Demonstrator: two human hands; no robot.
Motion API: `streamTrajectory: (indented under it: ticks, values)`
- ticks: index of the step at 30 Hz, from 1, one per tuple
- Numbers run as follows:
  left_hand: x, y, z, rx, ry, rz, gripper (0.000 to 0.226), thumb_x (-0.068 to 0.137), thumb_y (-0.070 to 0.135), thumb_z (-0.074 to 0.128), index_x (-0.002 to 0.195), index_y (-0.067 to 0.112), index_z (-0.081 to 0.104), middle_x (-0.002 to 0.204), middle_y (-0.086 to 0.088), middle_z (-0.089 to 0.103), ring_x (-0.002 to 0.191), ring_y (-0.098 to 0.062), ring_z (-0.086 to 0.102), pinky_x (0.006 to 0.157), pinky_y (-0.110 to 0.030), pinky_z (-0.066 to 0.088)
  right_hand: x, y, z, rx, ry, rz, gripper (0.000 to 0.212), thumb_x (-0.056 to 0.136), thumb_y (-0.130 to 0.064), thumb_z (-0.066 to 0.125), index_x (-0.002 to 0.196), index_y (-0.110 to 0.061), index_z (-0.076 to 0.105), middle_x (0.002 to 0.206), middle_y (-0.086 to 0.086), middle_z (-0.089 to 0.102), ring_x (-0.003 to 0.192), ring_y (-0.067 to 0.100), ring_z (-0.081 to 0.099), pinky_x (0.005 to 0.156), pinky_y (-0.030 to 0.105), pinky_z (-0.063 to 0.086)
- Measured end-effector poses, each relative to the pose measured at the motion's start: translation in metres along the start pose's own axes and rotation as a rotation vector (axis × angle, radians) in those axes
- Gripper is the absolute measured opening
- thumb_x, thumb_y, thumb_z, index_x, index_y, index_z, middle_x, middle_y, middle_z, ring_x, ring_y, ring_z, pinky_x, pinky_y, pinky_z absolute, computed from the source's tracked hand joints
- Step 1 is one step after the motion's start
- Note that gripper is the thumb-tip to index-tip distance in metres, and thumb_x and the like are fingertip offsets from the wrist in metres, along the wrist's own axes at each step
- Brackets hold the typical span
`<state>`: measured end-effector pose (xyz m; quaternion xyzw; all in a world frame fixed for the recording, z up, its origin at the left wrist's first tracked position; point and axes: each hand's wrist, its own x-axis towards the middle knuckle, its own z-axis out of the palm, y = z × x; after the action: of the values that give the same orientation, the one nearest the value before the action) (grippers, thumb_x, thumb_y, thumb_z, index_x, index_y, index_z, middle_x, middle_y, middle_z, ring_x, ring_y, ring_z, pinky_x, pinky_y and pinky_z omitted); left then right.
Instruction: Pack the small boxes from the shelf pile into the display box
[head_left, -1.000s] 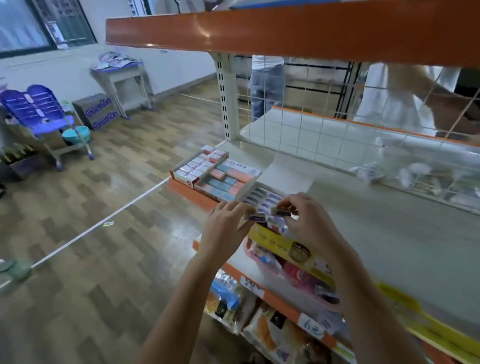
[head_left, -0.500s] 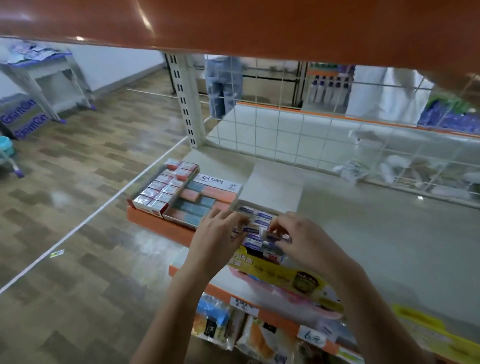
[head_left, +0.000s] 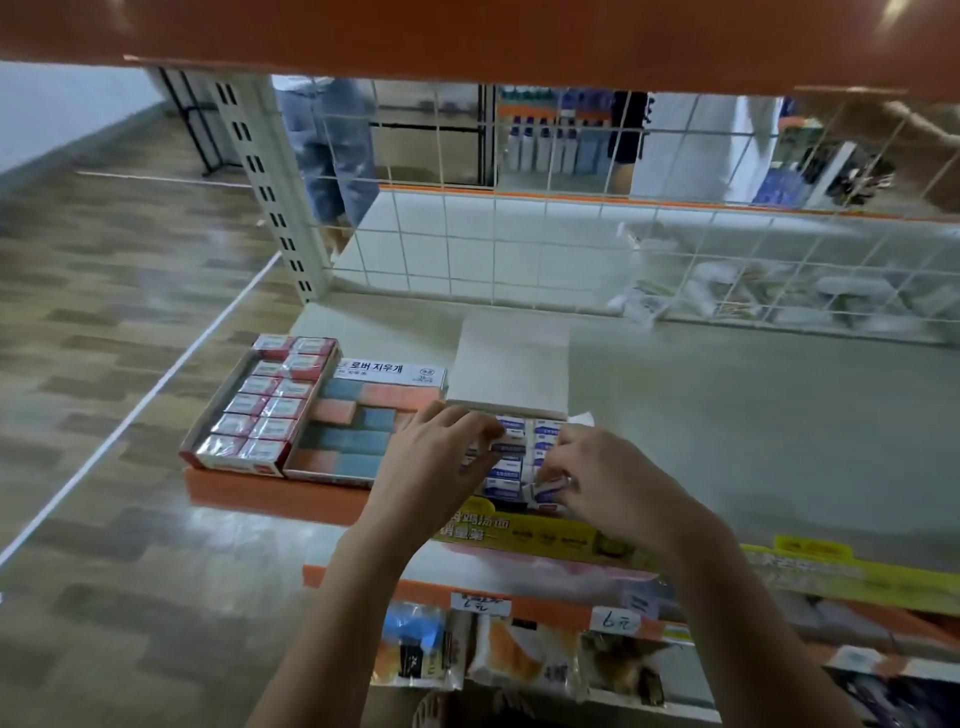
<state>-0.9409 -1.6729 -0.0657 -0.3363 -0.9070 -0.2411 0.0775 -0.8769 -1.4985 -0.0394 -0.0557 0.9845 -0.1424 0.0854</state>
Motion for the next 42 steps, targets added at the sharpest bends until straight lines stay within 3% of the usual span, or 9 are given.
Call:
streamTrajectory:
  ticks: [6,10,15,19,25,30,34,37,42]
  values:
    - [0.008,-0.005,-0.001,-0.007,-0.043,0.056,0.029,0.086,0.032,0.063,0.112,0.020,0.064,0.111,0.003,0.065,0.101,-0.019,0.049,0.081,-0.033,0.039,0.001,-0.002,-0.002,0.049,-0.067,0.066,0.029,0.088,-0.018,0.060,0.116,-0.018,0.066,0.118,0.002,0.055,0.103,0.015,0.053,0.087,0.023,0.043]
    - [0.013,-0.008,-0.002,0.007,-0.070,0.078,0.030,0.088,0.034,0.060,0.115,0.021,0.062,0.113,0.003,0.064,0.103,-0.017,0.048,0.082,-0.030,0.038,-0.001,-0.004,-0.005,0.092,-0.087,0.100,0.027,0.091,-0.020,0.059,0.117,-0.017,0.065,0.121,0.001,0.052,0.106,0.014,0.052,0.086,0.017,0.039]
    - [0.015,-0.012,-0.003,0.002,-0.084,0.089,0.030,0.089,0.035,0.058,0.116,0.022,0.061,0.115,0.004,0.063,0.105,-0.017,0.048,0.085,-0.030,0.039,0.009,-0.014,-0.018,0.007,-0.250,0.155,0.033,0.096,-0.016,0.050,0.128,-0.017,0.058,0.132,0.005,0.049,0.119,0.022,0.049,0.098,0.025,0.037]
    - [0.015,-0.014,-0.001,0.010,-0.094,0.105,0.031,0.090,0.036,0.057,0.117,0.022,0.060,0.115,0.004,0.063,0.104,-0.016,0.047,0.083,-0.028,0.037,0.015,-0.016,-0.020,0.009,-0.271,0.184,0.033,0.095,-0.013,0.052,0.126,-0.016,0.059,0.132,0.003,0.054,0.116,0.019,0.053,0.097,0.024,0.040]
    - [0.016,-0.014,0.004,0.017,-0.103,0.129,0.029,0.089,0.035,0.059,0.114,0.022,0.062,0.112,0.005,0.064,0.100,-0.017,0.047,0.080,-0.027,0.037,0.007,-0.007,-0.003,0.048,-0.100,0.166,0.023,0.089,-0.009,0.058,0.108,-0.016,0.068,0.116,0.001,0.061,0.099,0.013,0.057,0.079,0.016,0.040]
    - [0.030,-0.009,0.010,0.054,-0.110,0.138,0.025,0.089,0.038,0.058,0.111,0.028,0.063,0.112,0.007,0.061,0.102,-0.015,0.045,0.079,-0.021,0.028,0.006,-0.001,0.002,0.093,-0.047,0.139,0.021,0.089,-0.018,0.060,0.107,-0.017,0.070,0.112,0.001,0.060,0.095,0.014,0.056,0.077,0.017,0.042]
    - [0.047,-0.001,0.020,0.106,-0.141,0.132,0.025,0.090,0.041,0.055,0.112,0.032,0.061,0.114,0.007,0.058,0.105,-0.015,0.044,0.086,-0.026,0.033,0.000,0.011,-0.005,0.139,0.174,0.203,0.020,0.091,-0.022,0.057,0.107,-0.017,0.069,0.101,0.002,0.059,0.087,0.013,0.055,0.076,0.023,0.044]
    - [0.056,0.007,0.028,0.133,-0.159,0.114,0.026,0.090,0.042,0.054,0.113,0.031,0.059,0.114,0.007,0.058,0.107,-0.016,0.045,0.087,-0.029,0.034,-0.003,0.025,-0.008,0.186,0.353,0.308,0.019,0.090,-0.021,0.059,0.108,-0.019,0.067,0.099,-0.002,0.057,0.084,0.010,0.056,0.075,0.020,0.041]
    - [0.059,0.015,0.037,0.152,-0.137,0.082,0.023,0.091,0.036,0.052,0.111,0.026,0.056,0.115,0.004,0.056,0.108,-0.018,0.044,0.087,-0.029,0.034,-0.005,0.034,-0.001,0.259,0.474,0.394,0.022,0.087,-0.019,0.064,0.109,-0.016,0.066,0.092,-0.003,0.058,0.079,0.009,0.055,0.077,0.019,0.043]
